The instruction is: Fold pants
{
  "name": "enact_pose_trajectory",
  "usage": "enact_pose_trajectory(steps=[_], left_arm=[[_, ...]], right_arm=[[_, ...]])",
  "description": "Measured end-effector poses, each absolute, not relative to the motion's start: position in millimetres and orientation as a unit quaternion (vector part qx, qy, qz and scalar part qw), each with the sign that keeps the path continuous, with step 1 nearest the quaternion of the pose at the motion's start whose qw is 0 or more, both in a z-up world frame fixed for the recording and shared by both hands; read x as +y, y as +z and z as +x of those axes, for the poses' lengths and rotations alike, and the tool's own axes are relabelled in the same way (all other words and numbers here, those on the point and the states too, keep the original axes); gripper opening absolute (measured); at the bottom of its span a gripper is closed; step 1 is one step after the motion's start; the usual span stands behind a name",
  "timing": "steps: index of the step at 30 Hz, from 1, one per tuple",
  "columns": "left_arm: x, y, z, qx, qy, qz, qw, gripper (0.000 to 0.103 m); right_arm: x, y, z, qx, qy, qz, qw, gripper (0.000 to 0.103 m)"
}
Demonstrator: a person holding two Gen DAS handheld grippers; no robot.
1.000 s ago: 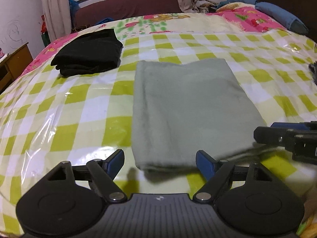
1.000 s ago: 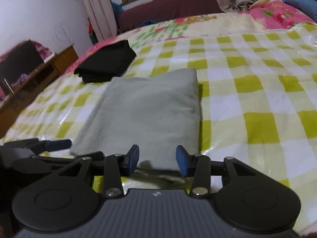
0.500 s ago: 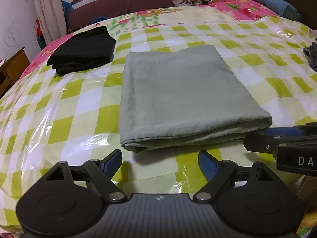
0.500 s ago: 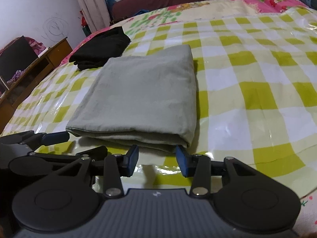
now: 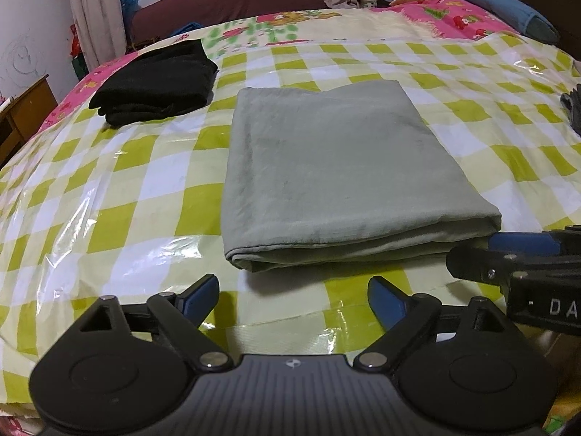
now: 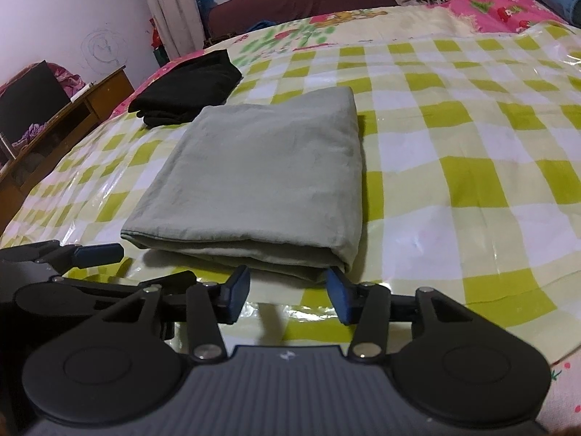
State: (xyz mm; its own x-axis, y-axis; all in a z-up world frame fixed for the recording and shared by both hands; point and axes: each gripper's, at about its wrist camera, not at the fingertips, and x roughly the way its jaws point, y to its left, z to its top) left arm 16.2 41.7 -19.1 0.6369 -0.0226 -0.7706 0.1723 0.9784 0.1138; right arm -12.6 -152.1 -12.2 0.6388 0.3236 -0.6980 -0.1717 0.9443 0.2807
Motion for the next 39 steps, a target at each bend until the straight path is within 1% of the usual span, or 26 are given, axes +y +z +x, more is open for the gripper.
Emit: enact_pose_trajectory(steps=[39], left_arm=[[42.9,-18.6,17.0,0.429,-0.053,0.079,0.898,0.103]], right_arm=[[-148.5,-18.0,-12.7,0.418,0.135,0.082,0.895,0.052]])
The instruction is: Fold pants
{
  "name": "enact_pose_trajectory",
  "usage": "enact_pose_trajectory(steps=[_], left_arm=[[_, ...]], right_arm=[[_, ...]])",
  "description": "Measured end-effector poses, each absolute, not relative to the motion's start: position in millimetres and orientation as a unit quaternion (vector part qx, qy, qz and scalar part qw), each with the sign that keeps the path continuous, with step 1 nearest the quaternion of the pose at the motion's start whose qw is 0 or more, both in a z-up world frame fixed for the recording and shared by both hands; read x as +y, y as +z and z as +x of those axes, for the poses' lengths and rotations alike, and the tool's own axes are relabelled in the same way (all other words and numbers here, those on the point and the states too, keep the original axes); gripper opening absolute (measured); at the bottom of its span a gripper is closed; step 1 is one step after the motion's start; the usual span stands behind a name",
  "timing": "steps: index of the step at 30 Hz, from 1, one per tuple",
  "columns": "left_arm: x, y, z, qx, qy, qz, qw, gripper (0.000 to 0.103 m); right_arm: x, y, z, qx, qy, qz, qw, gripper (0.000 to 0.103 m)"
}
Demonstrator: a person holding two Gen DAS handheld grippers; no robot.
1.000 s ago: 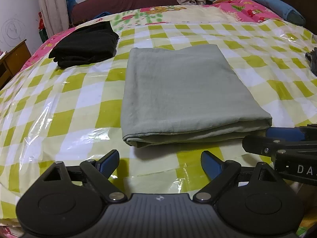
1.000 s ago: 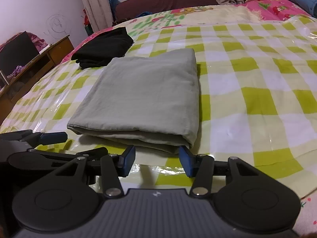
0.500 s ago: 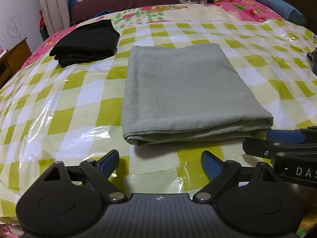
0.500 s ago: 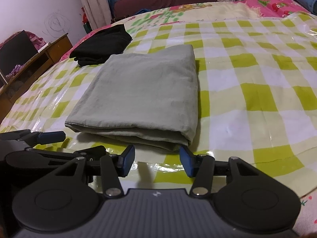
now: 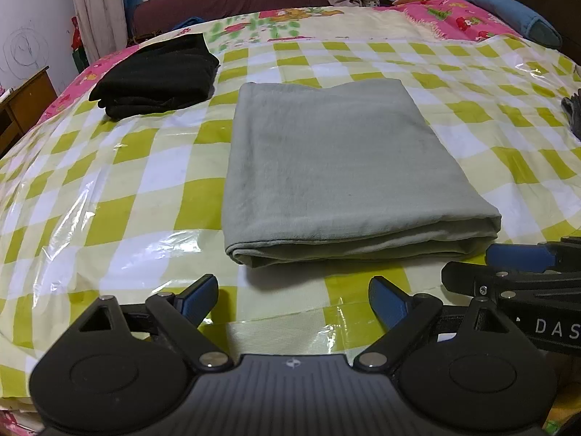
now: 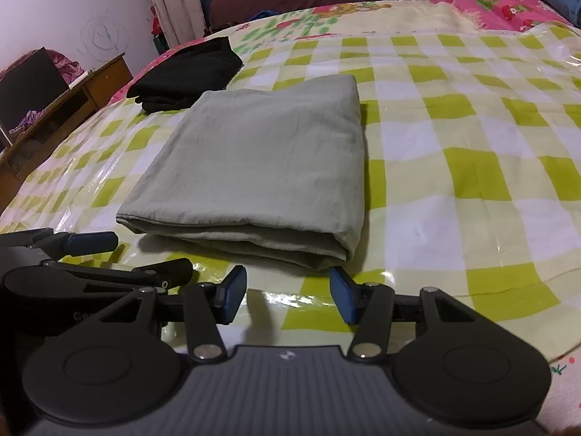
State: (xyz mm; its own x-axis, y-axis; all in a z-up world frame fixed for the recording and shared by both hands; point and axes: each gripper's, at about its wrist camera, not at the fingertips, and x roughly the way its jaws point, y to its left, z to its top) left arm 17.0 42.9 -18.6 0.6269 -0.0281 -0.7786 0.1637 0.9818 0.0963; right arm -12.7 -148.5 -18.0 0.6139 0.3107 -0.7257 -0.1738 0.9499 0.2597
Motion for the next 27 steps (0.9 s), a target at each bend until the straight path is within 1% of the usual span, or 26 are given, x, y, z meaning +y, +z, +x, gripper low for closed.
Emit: enact_pose_trajectory(steps=[27], left_arm=[[42.8,-21.7,16.9,0.429,-0.052,0.083,0.898,0.103]], right_arm=[[-148.5,-20.1,-12.7,0.42,0.136,0.081,0.894,0.052]])
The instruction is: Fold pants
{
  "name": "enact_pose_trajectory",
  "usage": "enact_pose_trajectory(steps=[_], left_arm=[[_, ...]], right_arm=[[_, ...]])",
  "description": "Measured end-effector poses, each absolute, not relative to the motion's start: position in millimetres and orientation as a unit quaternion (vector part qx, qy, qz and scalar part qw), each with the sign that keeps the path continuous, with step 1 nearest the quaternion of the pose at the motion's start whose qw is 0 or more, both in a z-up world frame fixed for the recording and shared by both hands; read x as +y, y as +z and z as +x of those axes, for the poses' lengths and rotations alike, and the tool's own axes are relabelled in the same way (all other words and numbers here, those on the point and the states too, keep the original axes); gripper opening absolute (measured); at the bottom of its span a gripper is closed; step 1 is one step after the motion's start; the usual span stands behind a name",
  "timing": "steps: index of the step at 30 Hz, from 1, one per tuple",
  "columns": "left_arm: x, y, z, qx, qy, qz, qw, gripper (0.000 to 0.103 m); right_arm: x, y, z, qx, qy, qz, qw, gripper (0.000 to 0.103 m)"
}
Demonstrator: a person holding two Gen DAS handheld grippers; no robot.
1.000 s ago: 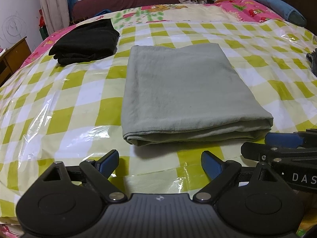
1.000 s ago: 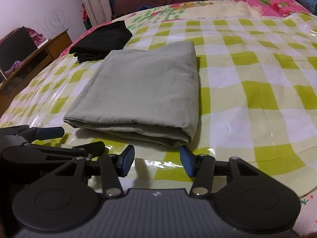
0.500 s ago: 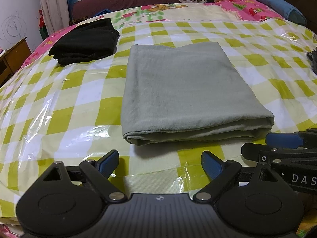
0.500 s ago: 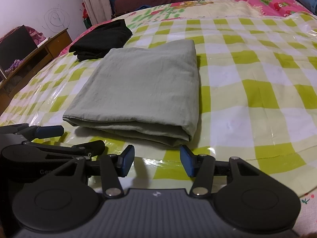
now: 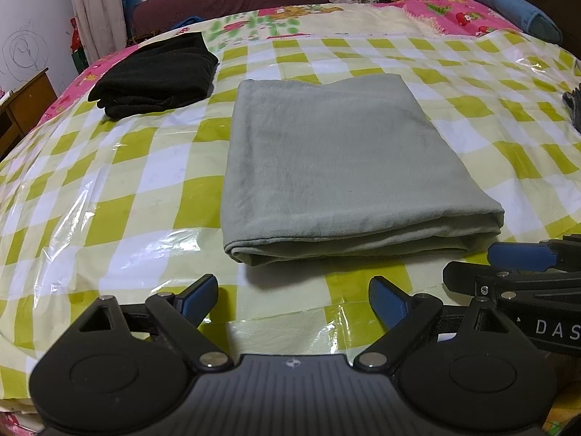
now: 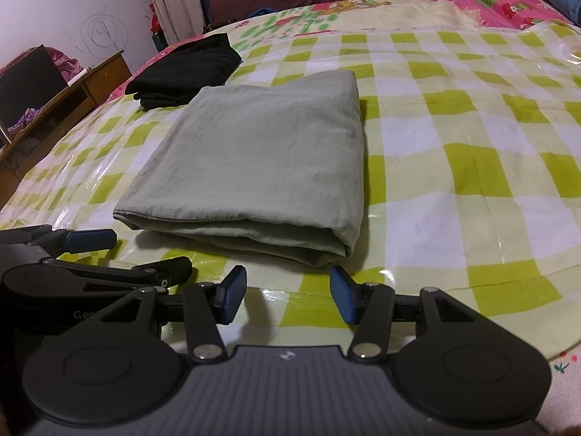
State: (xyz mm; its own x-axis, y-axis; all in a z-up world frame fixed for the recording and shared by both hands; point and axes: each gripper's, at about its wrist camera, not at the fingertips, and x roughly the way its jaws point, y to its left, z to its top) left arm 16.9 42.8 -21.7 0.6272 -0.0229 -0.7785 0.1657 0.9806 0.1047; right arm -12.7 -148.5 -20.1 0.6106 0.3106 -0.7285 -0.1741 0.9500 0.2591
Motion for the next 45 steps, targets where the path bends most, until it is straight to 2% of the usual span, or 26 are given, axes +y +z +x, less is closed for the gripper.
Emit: enact_pose_trajectory(steps=[45], left_arm=[[39.4,-25.2,16.2,0.425,-0.043,0.109,0.897,0.103]], right_arm=[[-149.7,-24.4,-12.7,0.422,0.138,0.08,0.893,0.052]])
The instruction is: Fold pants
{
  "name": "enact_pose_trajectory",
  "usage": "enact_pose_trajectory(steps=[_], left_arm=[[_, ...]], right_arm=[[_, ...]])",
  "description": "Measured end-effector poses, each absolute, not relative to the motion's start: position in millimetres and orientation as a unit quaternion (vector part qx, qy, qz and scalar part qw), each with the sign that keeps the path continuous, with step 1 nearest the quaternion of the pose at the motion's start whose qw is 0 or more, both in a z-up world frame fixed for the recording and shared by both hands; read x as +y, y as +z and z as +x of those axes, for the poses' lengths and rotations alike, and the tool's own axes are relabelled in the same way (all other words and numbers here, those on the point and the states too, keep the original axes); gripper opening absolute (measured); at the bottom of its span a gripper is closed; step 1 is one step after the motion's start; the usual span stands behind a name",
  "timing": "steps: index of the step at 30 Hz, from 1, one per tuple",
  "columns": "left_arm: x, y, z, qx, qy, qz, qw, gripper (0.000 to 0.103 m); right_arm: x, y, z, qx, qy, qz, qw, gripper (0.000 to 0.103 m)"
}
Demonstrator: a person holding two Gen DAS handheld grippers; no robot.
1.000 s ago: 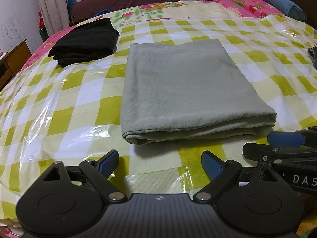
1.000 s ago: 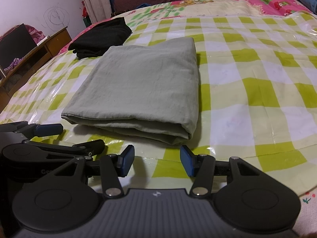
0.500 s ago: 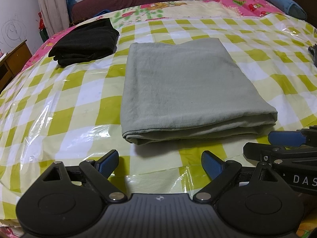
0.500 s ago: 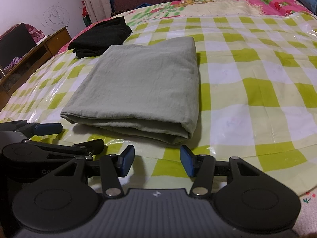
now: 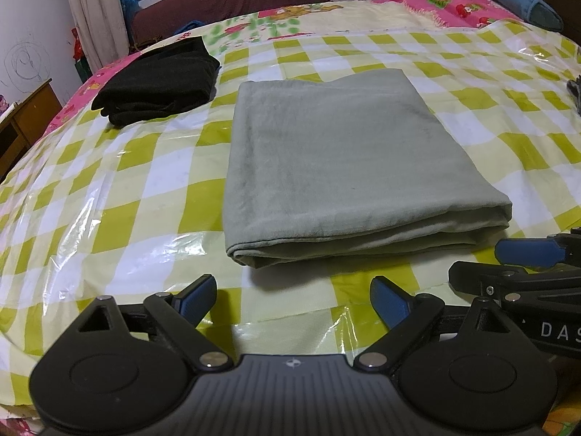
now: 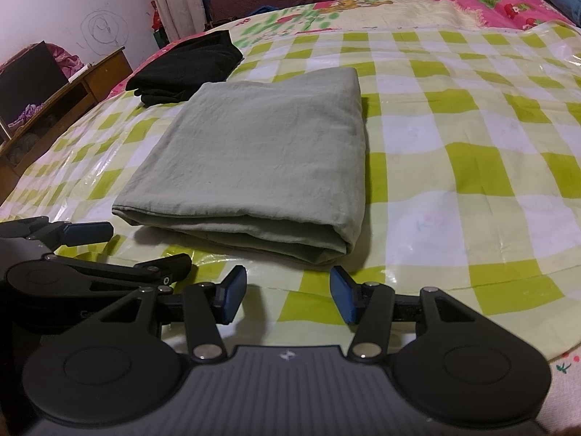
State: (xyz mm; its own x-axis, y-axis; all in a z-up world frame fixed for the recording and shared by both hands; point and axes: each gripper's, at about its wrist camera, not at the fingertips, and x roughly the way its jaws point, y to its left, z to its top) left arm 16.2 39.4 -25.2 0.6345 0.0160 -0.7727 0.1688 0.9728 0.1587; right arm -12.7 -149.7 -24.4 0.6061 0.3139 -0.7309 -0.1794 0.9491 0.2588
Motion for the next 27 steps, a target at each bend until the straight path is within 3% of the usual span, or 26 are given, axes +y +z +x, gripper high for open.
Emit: enact_pose_trajectory(steps=[27], left_arm=[[36.6,-24.1,17.0,0.424,-0.04,0.116,0.897,0.103]], right_arm=[[-149.1,-24.0,-13.1,0.422,0.138,0.079,0.893,0.052]])
